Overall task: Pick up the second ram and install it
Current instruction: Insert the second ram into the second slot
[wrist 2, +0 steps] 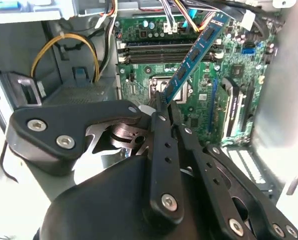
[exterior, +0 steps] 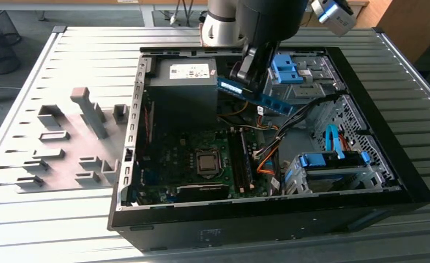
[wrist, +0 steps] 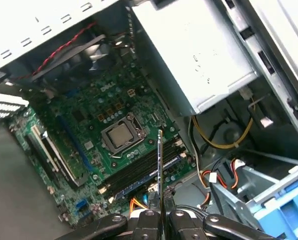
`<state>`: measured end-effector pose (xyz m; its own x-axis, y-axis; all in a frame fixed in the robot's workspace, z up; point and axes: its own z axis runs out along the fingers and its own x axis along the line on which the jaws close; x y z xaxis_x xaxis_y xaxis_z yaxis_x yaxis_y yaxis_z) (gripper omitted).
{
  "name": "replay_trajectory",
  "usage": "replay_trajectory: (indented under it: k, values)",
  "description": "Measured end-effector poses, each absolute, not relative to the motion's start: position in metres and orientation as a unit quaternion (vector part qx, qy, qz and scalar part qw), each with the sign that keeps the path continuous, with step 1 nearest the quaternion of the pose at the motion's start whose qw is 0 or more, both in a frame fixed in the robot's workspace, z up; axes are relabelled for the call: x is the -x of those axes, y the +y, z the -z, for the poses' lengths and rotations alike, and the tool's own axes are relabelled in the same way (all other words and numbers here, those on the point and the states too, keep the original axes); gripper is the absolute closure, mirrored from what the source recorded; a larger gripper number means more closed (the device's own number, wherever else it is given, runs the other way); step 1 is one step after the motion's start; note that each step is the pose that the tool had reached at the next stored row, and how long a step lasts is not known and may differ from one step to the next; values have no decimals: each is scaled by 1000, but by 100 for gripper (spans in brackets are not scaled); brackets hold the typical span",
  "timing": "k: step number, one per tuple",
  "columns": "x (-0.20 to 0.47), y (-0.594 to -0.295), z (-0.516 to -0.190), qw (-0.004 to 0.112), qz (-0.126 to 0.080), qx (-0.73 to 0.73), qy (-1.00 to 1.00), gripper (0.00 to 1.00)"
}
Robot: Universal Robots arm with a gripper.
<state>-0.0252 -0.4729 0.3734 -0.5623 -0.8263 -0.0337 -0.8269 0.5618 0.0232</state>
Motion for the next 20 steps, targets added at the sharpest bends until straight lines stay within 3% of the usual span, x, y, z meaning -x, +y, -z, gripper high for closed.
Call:
replay_trajectory:
  k: [20]
  values:
    - [25,-473,-359,13,-16,300,954,86]
